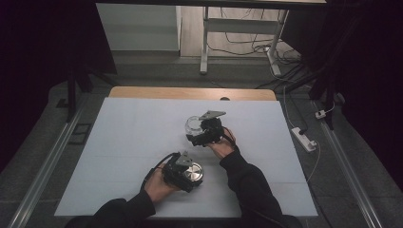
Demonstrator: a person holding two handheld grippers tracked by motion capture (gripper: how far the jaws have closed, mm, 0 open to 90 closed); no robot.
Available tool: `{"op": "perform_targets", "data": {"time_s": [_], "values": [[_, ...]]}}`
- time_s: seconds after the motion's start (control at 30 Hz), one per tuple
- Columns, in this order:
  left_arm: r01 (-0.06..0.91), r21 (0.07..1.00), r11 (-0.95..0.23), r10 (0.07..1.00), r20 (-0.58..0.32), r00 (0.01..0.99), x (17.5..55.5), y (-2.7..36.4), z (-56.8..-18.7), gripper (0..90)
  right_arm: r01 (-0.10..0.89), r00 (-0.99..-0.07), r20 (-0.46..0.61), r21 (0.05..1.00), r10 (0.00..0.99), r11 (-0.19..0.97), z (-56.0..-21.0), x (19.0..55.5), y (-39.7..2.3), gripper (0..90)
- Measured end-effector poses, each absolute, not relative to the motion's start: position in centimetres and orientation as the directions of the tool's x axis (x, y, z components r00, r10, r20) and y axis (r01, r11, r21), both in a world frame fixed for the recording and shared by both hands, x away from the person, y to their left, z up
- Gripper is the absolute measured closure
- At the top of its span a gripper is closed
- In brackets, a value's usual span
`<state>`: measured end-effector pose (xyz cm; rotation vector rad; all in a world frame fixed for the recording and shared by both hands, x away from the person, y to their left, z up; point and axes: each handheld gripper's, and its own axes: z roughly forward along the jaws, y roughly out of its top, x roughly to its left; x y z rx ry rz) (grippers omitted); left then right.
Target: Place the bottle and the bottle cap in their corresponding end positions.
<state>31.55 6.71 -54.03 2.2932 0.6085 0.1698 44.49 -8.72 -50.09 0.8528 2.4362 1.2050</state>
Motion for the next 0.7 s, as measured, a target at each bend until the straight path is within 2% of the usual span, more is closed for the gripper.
{"op": "perform_targets", "data": {"time_s": [0.23,0.7], "values": [[0.38,0.727,-0.572,0.479,-0.08,0.874,31.3,7.6,-53.0,6.9,0.379,-0.785,0.001,0.792,0.619,0.479,-49.7,44.2,-9.0,0.1],[0.401,0.74,-0.54,0.489,-0.113,0.865,30.8,9.9,-51.9,2.2,0.374,-0.796,0.013,0.797,0.606,0.474,-49.2,43.2,-10.6,0.0]]}}
